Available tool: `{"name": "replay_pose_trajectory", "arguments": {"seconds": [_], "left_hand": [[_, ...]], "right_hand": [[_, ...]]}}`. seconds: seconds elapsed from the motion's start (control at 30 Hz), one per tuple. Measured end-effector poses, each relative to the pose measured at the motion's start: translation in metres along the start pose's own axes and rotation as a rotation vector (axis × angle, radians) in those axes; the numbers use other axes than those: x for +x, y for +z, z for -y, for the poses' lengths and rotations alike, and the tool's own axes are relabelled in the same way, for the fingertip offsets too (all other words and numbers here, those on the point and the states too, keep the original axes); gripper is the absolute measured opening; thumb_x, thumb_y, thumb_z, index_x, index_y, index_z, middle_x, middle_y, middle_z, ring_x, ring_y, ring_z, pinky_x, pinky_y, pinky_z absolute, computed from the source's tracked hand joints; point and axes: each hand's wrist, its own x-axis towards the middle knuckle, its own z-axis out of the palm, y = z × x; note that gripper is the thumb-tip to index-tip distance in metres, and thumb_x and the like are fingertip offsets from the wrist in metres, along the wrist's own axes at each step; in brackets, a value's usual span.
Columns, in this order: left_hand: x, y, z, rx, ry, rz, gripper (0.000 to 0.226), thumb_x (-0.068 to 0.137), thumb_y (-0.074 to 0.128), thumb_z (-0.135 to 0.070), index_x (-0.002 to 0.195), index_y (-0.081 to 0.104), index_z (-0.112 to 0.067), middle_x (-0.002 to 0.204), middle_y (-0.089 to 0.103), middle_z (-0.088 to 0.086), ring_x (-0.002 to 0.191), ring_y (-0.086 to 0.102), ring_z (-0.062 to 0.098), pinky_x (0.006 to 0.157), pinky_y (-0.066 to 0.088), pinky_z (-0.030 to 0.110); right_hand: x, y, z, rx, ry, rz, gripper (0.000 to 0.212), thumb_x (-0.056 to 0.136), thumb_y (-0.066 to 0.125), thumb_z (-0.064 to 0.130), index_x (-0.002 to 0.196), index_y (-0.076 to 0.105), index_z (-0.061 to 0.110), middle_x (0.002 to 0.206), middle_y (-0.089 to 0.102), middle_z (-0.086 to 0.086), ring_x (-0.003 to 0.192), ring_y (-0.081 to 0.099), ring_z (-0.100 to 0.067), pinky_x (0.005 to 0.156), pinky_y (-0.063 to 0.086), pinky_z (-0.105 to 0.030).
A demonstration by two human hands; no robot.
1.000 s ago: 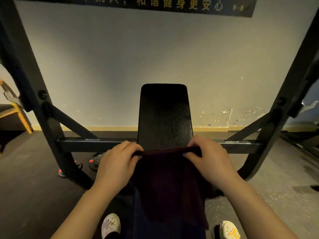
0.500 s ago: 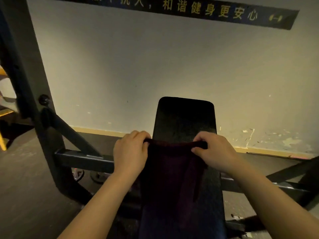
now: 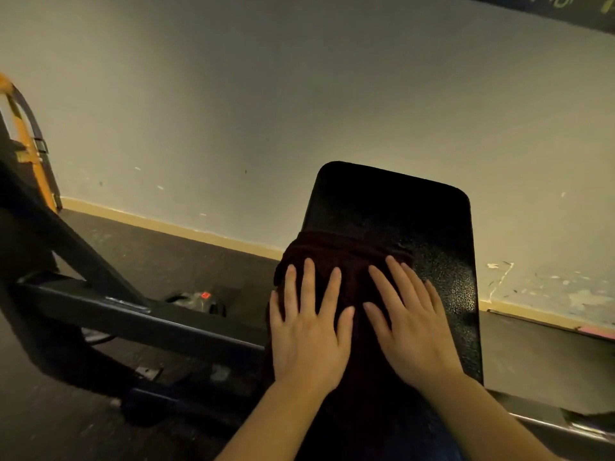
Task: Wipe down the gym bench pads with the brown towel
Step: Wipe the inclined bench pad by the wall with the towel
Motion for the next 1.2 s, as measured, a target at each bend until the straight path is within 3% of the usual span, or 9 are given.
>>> {"name": "replay_pose_trajectory", "arguments": {"seconds": [0.1,0.17,0.33,0.4,0.47,0.57,0.73,1.0,1.2], "left_hand": [[0.015,0.002,0.003,0.002,0.032,0.015,0.058,0.103,0.014,-0.054,0.148,0.039,-0.028,0.154,0.039,0.012,0.142,0.037,0.035,0.103,0.042,0.055],[0.031,-0.001,0.006,-0.017,0.046,0.012,0.058,0.102,0.019,-0.054,0.15,0.037,-0.028,0.156,0.037,0.012,0.144,0.033,0.035,0.105,0.043,0.055],[0.076,-0.007,0.008,-0.064,0.119,0.041,0.069,0.092,-0.001,-0.058,0.157,0.003,-0.035,0.166,-0.004,0.006,0.152,-0.01,0.029,0.121,0.011,0.049],[0.098,-0.011,0.007,-0.048,0.14,0.07,0.07,0.091,-0.004,-0.058,0.157,-0.002,-0.035,0.166,-0.011,0.005,0.151,-0.017,0.029,0.123,0.008,0.047],[0.124,-0.013,0.005,-0.04,0.15,0.094,0.063,0.099,0.006,-0.056,0.157,-0.003,-0.034,0.166,-0.014,0.004,0.151,-0.019,0.029,0.124,0.007,0.047],[0.158,-0.013,0.001,-0.038,0.171,0.078,0.061,0.103,0.018,-0.052,0.158,0.0,-0.033,0.166,-0.012,0.005,0.151,-0.017,0.03,0.123,0.009,0.048],[0.172,-0.008,-0.003,-0.064,0.172,0.054,0.061,0.103,0.019,-0.052,0.158,0.004,-0.032,0.167,-0.008,0.004,0.152,-0.012,0.03,0.122,0.013,0.049],[0.109,-0.007,0.008,-0.082,0.161,0.052,0.069,0.094,-0.001,-0.057,0.158,0.004,-0.033,0.167,-0.004,0.002,0.153,-0.007,0.03,0.116,0.03,0.046],[0.058,-0.001,0.019,-0.052,0.168,0.022,0.061,0.099,0.023,-0.055,0.155,0.026,-0.029,0.163,0.023,0.007,0.149,0.02,0.034,0.101,0.047,0.046]], "right_hand": [[-0.003,0.01,-0.008,0.142,0.035,-0.136,0.054,0.101,0.027,0.048,0.151,0.03,0.027,0.161,0.026,-0.003,0.148,0.019,-0.02,0.116,0.025,-0.046],[-0.003,0.014,-0.005,0.212,0.064,-0.204,0.056,0.1,0.03,0.047,0.152,0.03,0.027,0.161,0.024,-0.001,0.148,0.021,-0.02,0.116,0.025,-0.045],[-0.001,0.02,-0.005,0.219,0.096,-0.277,0.059,0.098,0.031,0.05,0.15,0.035,0.024,0.158,0.031,0.003,0.146,0.028,-0.019,0.116,0.025,-0.038],[0.0,0.024,-0.006,0.182,0.082,-0.285,0.059,0.1,0.029,0.05,0.15,0.037,0.021,0.157,0.034,0.001,0.146,0.027,-0.017,0.119,0.019,-0.03],[0.002,0.027,-0.006,0.151,0.066,-0.298,0.058,0.102,0.027,0.048,0.149,0.04,0.018,0.155,0.038,-0.003,0.146,0.028,-0.018,0.119,0.016,-0.027],[0.008,0.033,-0.008,0.079,0.052,-0.329,0.054,0.1,0.032,0.04,0.146,0.046,0.015,0.154,0.041,-0.006,0.144,0.031,-0.021,0.117,0.021,-0.034],[0.011,0.032,-0.01,0.016,0.049,-0.325,0.053,0.099,0.032,0.035,0.146,0.046,0.016,0.155,0.039,-0.004,0.145,0.029,-0.02,0.117,0.021,-0.038],[0.012,0.025,-0.008,-0.02,0.072,-0.299,0.052,0.1,0.029,0.032,0.141,0.051,0.009,0.152,0.042,-0.009,0.144,0.026,-0.02,0.117,0.018,-0.038],[0.006,0.025,-0.008,-0.006,0.076,-0.287,0.056,0.092,0.032,0.026,0.141,0.05,0.006,0.15,0.043,-0.014,0.142,0.026,-0.024,0.117,0.016,-0.038]]}}
